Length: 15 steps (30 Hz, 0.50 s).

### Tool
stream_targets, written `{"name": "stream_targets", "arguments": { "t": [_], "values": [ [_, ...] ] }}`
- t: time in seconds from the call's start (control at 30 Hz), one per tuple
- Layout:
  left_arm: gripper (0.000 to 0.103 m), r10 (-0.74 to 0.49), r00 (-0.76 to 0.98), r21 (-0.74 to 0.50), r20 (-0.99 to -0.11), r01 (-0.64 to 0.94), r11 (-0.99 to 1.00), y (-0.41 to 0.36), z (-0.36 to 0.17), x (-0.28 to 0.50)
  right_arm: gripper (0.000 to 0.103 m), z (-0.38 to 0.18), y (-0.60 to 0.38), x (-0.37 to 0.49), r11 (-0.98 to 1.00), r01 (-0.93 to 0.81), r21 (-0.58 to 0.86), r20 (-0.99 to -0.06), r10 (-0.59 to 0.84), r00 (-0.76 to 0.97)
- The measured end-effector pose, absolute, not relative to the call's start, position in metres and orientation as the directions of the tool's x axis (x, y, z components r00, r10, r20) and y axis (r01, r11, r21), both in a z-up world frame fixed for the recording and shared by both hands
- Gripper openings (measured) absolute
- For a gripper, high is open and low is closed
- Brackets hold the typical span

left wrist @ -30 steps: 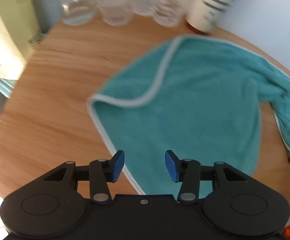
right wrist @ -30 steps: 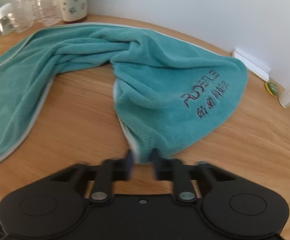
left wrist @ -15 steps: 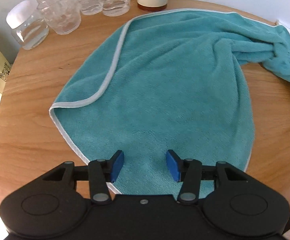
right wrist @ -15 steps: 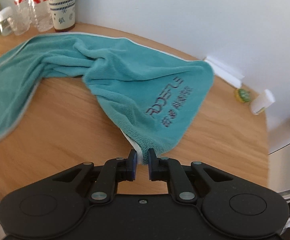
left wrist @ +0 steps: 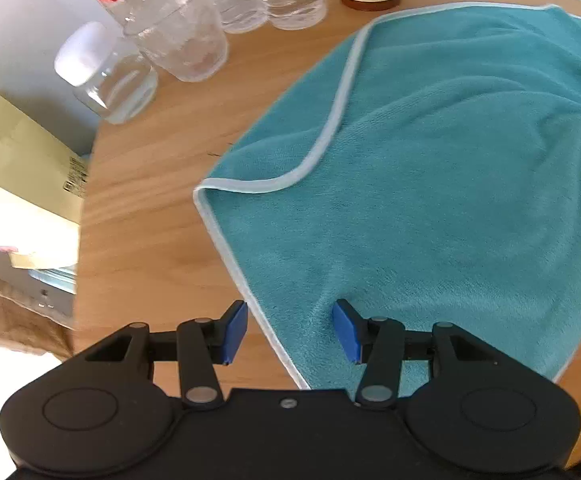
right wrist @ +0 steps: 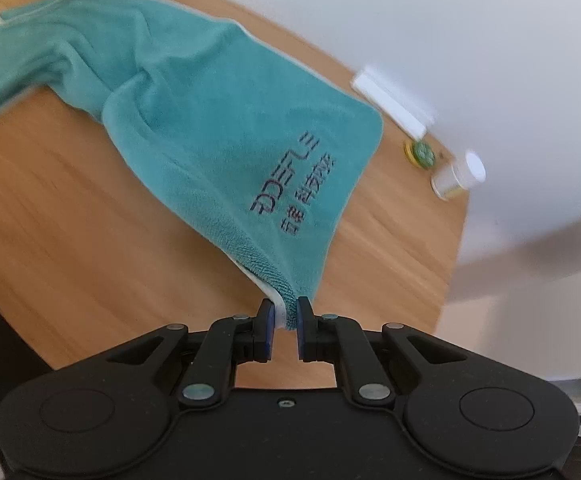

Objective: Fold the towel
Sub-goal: 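Lift and shake the towel open with both grippers, spreading it flat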

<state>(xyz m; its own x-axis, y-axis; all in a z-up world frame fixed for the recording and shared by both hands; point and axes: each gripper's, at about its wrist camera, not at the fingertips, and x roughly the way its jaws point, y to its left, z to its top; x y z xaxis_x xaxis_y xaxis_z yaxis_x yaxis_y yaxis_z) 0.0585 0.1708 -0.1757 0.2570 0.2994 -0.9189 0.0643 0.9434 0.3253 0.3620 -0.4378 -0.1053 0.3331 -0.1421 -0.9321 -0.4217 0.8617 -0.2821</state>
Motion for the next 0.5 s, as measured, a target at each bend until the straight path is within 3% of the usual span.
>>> {"name": "stream_targets", "arguments": {
  "t": [0.13,0.2,0.23,0.37,0.5],
  "values": [
    [0.043,0.322,0.234,0.344,-0.917,0.059,0.937,0.181,-0.177,0.065,0.013,-0.112,-0.446,0.349,0.861,-0.425,-0.278,-0.933,-0.138,0.331],
    [0.030,0.338,0.217,0.356,-0.916,0.050,0.933,0.187,-0.178,0.068,0.013,-0.121,-0.449,0.341,0.851,-0.425,-0.308,-0.933,-0.182,0.311],
    [0.029,0.331,0.213,0.346,-0.919,0.034,0.938,0.191,-0.176,0.068,0.013,-0.123,-0.453,0.338,0.862,-0.416,-0.289,-0.941,-0.176,0.289],
    [0.033,0.219,0.243,0.210,-0.945,-0.060,0.976,0.194,-0.152,0.063,0.026,-0.124,-0.465,0.333,0.911,-0.335,-0.238,-0.946,-0.141,0.290],
    [0.039,0.088,0.309,0.079,-0.947,-0.040,0.996,0.167,-0.131,0.049,0.029,-0.131,-0.476,0.333,0.976,-0.190,-0.108,-0.955,-0.048,0.293]
  ]
}}
